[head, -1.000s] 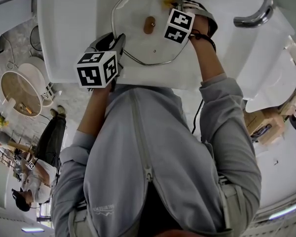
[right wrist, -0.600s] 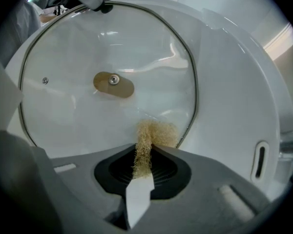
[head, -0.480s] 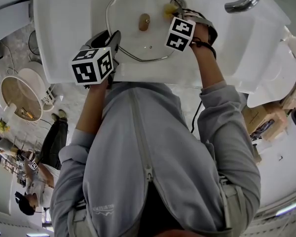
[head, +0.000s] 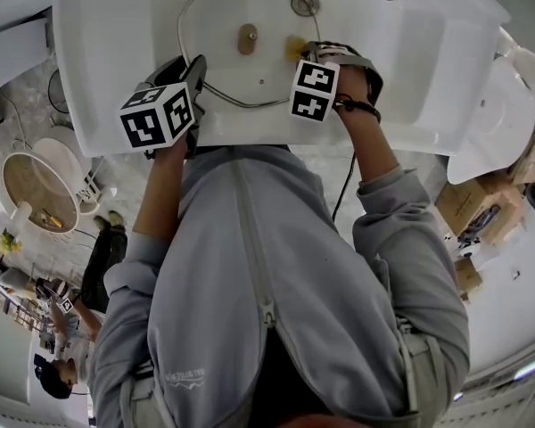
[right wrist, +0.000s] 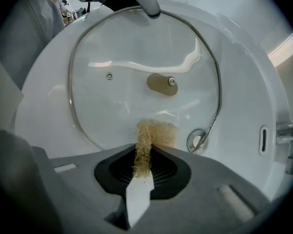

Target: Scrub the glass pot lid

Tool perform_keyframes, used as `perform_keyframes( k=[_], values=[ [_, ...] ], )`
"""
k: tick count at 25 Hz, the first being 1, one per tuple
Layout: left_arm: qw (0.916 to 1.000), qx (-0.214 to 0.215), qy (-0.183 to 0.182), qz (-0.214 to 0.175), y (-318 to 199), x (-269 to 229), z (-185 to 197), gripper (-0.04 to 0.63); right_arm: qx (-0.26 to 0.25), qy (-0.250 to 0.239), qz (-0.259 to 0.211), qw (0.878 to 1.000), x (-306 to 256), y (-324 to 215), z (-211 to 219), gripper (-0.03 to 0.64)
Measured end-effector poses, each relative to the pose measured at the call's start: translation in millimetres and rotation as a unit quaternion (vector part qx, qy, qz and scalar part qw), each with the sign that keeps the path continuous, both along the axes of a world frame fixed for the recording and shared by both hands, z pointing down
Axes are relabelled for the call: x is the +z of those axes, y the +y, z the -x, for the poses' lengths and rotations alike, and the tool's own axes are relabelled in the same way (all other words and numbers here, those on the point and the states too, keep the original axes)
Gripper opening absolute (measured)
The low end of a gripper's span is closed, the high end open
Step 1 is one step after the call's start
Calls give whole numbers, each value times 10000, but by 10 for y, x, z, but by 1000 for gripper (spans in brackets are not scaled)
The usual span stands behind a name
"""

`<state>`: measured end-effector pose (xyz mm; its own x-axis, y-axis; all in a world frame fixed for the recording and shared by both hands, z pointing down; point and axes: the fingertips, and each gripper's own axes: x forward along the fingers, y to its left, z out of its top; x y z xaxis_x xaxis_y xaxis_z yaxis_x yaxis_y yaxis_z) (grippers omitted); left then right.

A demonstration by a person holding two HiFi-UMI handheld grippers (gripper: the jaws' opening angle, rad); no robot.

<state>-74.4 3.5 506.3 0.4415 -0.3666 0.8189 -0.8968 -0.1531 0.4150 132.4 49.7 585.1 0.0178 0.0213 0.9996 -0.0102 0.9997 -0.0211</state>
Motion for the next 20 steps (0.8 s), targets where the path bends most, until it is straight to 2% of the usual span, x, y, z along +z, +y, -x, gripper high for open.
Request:
perform_keyframes(
  k=[14,20],
  values=[
    [10000,25,-31,-29,7,14,41,120,-364,-507,519,9967,-388,533,508,48],
    [9999,44,-103,-2,4,27,50,121,171,-1355,1132,9841,-658,624,769,47]
  ],
)
